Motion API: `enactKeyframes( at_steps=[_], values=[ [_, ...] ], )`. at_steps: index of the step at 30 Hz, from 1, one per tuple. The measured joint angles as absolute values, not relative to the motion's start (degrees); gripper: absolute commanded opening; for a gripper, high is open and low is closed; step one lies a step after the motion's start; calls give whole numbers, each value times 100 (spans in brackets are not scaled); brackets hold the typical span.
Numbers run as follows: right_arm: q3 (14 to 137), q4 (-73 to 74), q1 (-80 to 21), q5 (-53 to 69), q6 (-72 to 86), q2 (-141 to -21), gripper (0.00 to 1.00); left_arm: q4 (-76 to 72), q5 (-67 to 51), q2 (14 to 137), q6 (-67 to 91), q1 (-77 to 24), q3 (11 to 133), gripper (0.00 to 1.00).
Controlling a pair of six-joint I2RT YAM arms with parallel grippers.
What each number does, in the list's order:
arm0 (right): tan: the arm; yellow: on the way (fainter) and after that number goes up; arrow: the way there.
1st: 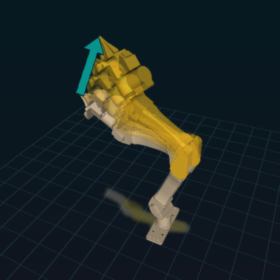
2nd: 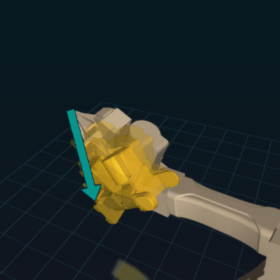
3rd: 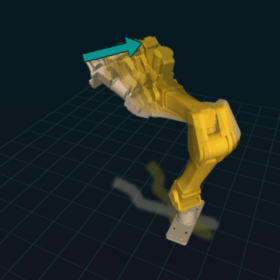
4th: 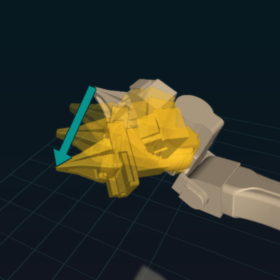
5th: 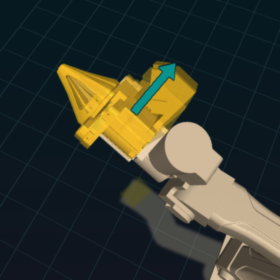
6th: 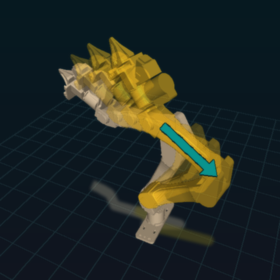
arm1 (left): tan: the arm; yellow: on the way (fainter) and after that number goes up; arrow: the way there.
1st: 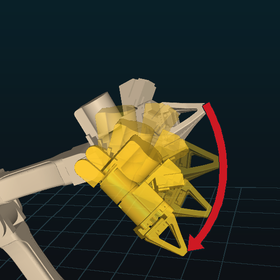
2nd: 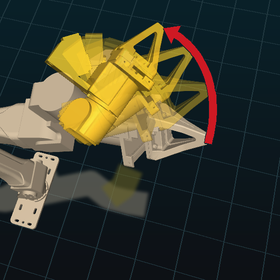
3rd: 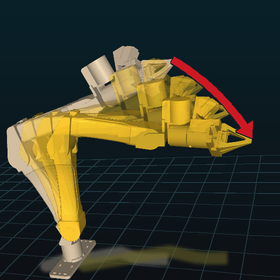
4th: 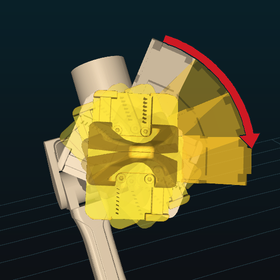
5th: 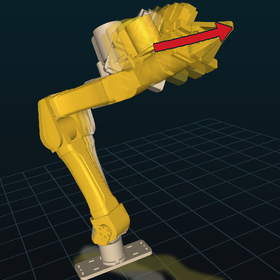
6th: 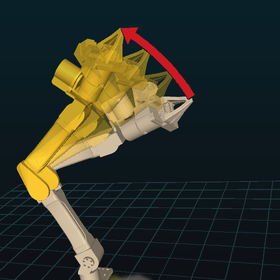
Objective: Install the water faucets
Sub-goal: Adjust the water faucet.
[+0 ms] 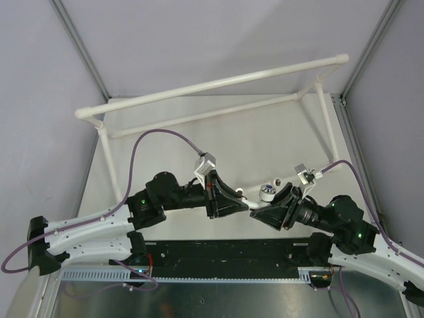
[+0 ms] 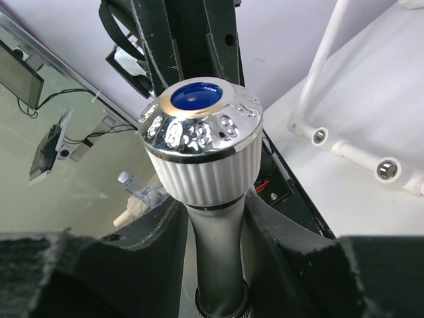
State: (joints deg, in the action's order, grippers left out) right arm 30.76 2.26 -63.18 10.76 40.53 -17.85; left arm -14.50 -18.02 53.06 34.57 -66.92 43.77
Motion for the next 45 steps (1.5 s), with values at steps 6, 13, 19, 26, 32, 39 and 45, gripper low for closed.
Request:
enactKeyframes(
  at_steps=[6, 13, 19, 26, 32, 39, 45],
  values=[
    [3076, 325, -6322, 1048, 4051, -1785, 37, -1483, -1793, 5360, 3459, -6700, 4377, 0],
    [3074, 410, -6326, 993, 4036, -1785, 36, -1562, -1826, 5489, 3500, -6700, 4377, 0],
    [3074, 449, -6326, 989, 4018, -1785, 34, -1577, -1846, 5531, 3559, -6700, 4377, 0],
    [3074, 456, -6326, 945, 3983, -1782, 25, -1610, -1872, 5566, 3601, -6696, 4377, 0],
    [3074, 478, -6329, 923, 3953, -1769, 15, -1621, -1872, 5577, 3603, -6696, 4377, 0],
    [3048, 561, -6355, 801, 3903, -1653, 44, -1660, -1874, 5627, 3605, -6696, 4377, 0],
    [3035, 530, -6359, 596, 3929, -1546, 49, -1610, -1826, 5686, 3601, -6696, 4377, 0]
  ],
)
